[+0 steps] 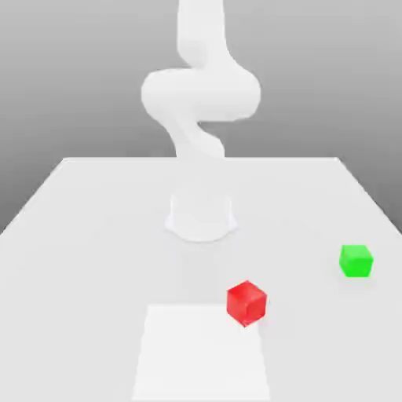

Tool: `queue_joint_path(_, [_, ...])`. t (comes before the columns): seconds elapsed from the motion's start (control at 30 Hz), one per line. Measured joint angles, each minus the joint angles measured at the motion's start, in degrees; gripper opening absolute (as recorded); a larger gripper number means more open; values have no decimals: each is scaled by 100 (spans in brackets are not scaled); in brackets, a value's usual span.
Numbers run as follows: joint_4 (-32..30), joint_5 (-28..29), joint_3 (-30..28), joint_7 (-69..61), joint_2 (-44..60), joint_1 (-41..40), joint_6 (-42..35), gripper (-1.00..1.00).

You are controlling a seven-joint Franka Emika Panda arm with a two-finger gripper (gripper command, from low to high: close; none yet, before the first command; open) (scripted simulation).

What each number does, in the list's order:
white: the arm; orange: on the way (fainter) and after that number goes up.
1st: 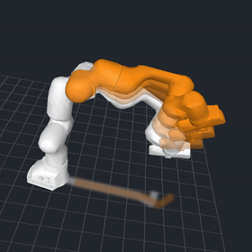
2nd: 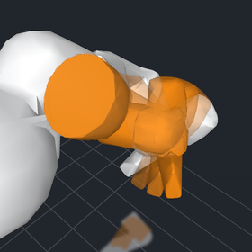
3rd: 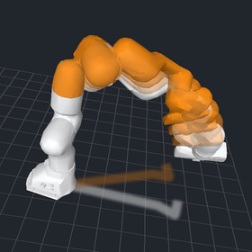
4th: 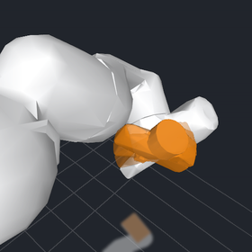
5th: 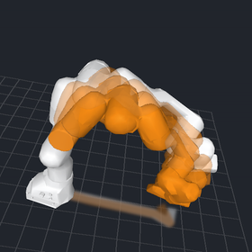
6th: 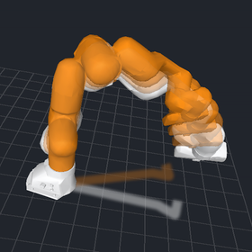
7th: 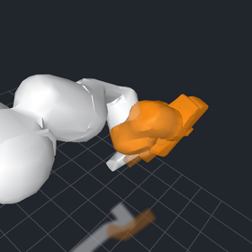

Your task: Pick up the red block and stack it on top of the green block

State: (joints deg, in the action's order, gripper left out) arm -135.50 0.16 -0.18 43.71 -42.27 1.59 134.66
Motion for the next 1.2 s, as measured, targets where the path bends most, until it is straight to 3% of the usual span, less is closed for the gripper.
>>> queue_joint_path(0.53, [-2897, -23, -22, -1882, 3025, 1108, 2325, 0])
queue_joint_path(0.77, [-3051, 3, 33, -2127, 4974, 1229, 3888, 0])
queue_joint_path(0.8, [-3024, 5, 29, -2126, 5176, 1233, 4061, -100])
queue_joint_path(1.03, [-3019, 29, 35, -2106, 5224, 1221, 4097, -100])
queue_joint_path(1.2, [-3144, 2, 74, -2126, 4337, 1192, 3335, -100])
